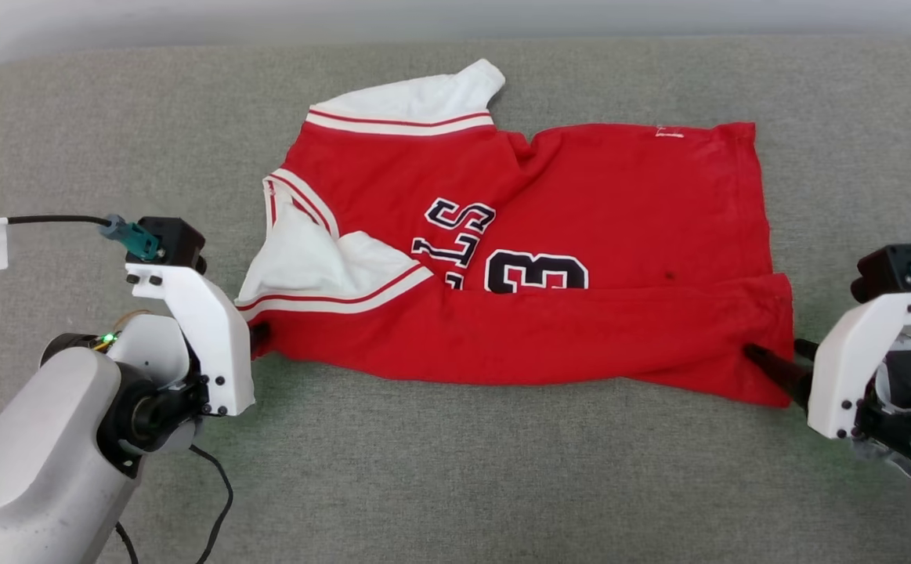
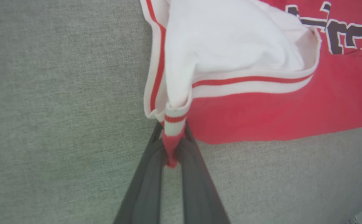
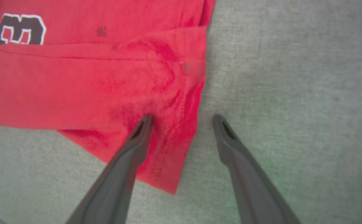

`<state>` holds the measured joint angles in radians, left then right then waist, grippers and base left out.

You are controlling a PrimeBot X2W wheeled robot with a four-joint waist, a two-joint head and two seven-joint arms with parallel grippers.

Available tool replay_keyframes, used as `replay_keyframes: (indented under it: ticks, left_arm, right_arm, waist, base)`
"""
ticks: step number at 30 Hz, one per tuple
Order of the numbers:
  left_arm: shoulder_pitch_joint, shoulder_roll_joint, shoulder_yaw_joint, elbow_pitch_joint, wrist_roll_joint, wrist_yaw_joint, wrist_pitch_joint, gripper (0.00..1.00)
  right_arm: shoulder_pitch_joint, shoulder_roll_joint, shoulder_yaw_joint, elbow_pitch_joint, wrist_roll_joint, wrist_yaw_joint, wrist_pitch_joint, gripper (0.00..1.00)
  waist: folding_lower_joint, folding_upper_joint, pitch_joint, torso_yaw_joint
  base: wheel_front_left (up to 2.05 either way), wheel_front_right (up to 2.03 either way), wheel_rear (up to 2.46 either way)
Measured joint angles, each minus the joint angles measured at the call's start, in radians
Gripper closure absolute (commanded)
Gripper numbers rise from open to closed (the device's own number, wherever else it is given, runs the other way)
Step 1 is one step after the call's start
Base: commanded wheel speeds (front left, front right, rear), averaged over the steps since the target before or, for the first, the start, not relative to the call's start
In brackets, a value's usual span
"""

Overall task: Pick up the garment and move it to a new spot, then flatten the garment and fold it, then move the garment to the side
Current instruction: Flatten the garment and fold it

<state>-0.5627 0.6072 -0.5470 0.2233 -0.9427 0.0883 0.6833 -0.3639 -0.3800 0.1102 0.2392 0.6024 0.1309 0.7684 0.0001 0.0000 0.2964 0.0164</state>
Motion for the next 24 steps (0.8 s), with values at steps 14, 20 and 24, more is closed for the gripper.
replay_keyframes:
  ticks: [14,20,24]
  left_arm:
    - [0.03,-0.01,0.012,-0.035,-0.013,0.027,-0.028,1.0]
    - [0.056,-0.002,0.035,-0.063,-0.023,0.031,-0.062,1.0]
    - [0.099,0.013,0.071,-0.096,-0.042,0.046,-0.099,1.0]
  right_arm:
    - [-0.087,0.004,0.083,0.112,0.033,0.0,0.011,1.0]
    - [-0.088,-0.026,0.115,0.081,0.046,0.0,0.002,1.0]
    - [-0.086,-0.04,0.122,0.044,0.04,0.0,-0.008,1.0]
  waist:
    - [0.0,0.0,0.018,0.002]
    - [0.0,0.0,-0.023,-0.003]
    - [0.0,0.0,-0.066,-0.01]
  base:
    - [0.0,0.0,0.0]
    - [0.0,0.0,0.0]
    - [0.0,0.0,0.0]
